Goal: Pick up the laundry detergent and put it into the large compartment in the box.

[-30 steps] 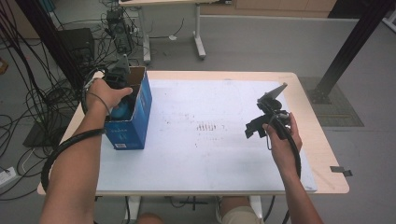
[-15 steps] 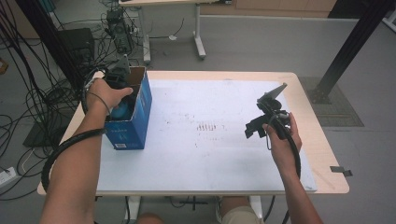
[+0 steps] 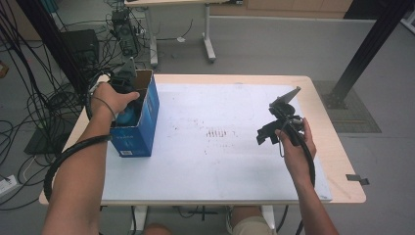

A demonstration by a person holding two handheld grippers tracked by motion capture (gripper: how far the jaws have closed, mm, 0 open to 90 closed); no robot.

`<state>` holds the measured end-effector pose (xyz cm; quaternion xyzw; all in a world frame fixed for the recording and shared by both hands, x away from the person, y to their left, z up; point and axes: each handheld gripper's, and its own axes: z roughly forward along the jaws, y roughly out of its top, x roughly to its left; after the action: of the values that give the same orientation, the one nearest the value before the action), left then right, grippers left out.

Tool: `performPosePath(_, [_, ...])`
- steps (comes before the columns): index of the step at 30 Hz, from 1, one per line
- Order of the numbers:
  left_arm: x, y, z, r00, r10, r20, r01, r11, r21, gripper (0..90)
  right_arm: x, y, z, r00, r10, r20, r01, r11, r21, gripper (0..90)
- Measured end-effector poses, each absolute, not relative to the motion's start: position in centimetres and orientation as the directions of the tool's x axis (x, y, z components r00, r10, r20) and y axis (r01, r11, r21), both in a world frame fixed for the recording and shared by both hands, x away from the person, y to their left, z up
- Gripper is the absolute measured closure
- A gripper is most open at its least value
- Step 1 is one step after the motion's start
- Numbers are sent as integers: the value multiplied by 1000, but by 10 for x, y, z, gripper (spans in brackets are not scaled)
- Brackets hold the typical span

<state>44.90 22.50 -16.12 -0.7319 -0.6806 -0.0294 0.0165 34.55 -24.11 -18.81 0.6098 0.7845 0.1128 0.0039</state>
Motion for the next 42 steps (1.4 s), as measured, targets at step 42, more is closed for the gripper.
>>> performPosePath(42, [449, 224, -162, 68, 995, 71, 997, -70, 18, 357, 346, -240, -189, -255, 958, 134, 957, 230, 179, 58])
